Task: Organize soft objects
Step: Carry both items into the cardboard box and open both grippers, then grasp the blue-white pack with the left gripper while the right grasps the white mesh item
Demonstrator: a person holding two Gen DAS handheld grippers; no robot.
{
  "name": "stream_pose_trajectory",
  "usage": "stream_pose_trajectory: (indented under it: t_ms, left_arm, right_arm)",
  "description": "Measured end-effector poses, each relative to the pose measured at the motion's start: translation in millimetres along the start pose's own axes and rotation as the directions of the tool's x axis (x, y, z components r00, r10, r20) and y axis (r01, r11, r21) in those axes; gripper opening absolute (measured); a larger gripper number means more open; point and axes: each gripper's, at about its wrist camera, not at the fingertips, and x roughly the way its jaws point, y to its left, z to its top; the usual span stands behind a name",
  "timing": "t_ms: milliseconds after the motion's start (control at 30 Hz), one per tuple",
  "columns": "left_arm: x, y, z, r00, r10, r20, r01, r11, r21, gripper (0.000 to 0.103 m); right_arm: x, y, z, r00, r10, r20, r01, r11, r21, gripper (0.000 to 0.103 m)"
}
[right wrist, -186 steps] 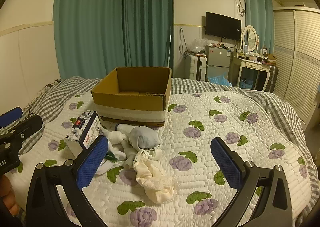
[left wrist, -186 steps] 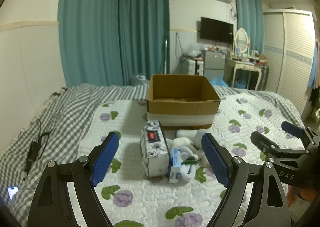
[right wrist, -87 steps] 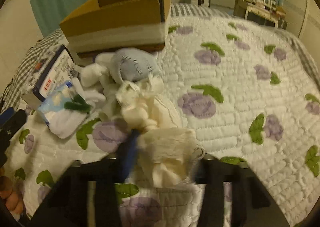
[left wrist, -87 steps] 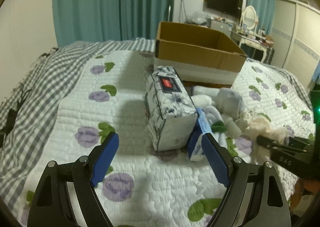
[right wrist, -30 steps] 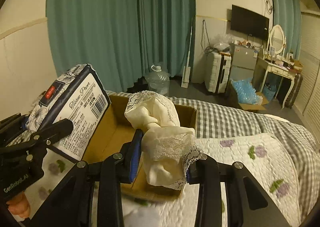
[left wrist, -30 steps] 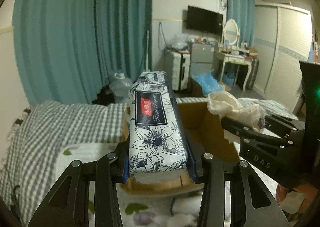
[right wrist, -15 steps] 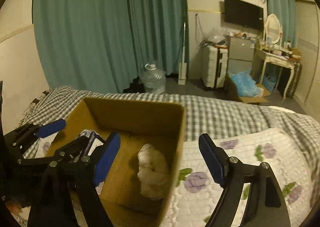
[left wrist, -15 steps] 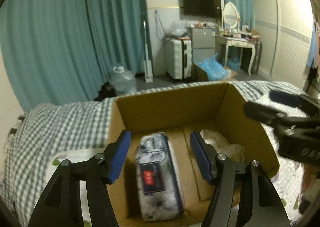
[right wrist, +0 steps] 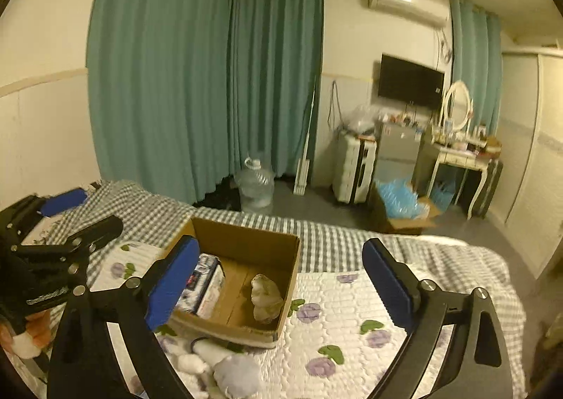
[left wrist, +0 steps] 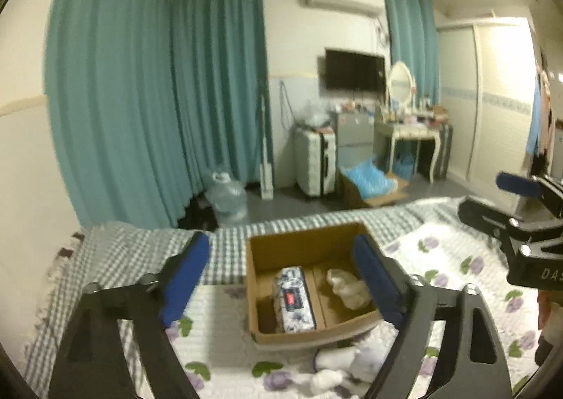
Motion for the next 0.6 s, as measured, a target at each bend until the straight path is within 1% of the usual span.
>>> stream_pose_trajectory:
  t_ms: [67,133,200,267,300,367,433,533,600]
  left_arm:
    - [-18.4,3.8,-2.8,1.0,0.015,0.013,-0.015,1.0,-0.015,0.086]
    - [-30.9,8.1,-11.3,1.0,0.022,0.008,-0.022,0.999,-0.026,0.086]
    - [-38.3,7.5,-27.0,0.999,0.035,-0.023,-0.036,0.999,-0.027,0.086]
    - [-37.6,5.0,-43.9,0.997,0.04,-0.065,-0.041,0.999,-0.023,0.086]
    - [-37.4,2.3,-53.1,0.996,0.033,-0.083,-0.035,0.999,-0.023,0.086]
    - [-26.2,-0.4,-78.6,0.989,0.01,-0.149,-0.016,0.999,-0.038,0.086]
    - [-20.3,-4.7,-99.5,0.981,0.0,-0.195,-0.01,0.999,-0.046,0.086]
    - [-4.2,-11.7,-134.2,0.962,-0.002,-0.272,-0.013,0.998,-0.054,0.086]
    - [12.9,-18.1,-156.6,0.945,-0.012,-0.327,-0.006,0.998,-0.056,0.086]
  right_arm:
    - [-28.8,6.3,1.8,1.0,-0.004,0.015,0.005,1.0,-0.013,0.1]
    - [-51.8,12.8,-3.3,1.0,-0.002,0.02,0.002,1.0,-0.022,0.101]
    - [-66.1,21.3,-12.1,1.0,0.007,0.016,-0.006,0.999,-0.038,0.101]
    - [-75.6,27.5,-27.5,1.0,0.006,0.001,-0.006,0.998,-0.056,0.101]
    - [-79.8,30.3,-43.2,1.0,0.005,-0.015,-0.006,0.998,-0.062,0.101]
    - [-79.2,30.9,-65.7,0.999,0.006,-0.044,-0.009,0.999,-0.05,0.101]
    - [-67.9,29.9,-91.2,0.996,0.021,-0.082,-0.023,0.999,-0.023,0.101]
    - [-44.8,26.3,-132.3,0.989,0.027,-0.149,-0.024,0.999,0.022,0.101]
    - [-28.2,23.4,-155.1,0.982,0.029,-0.187,-0.021,0.999,0.044,0.101]
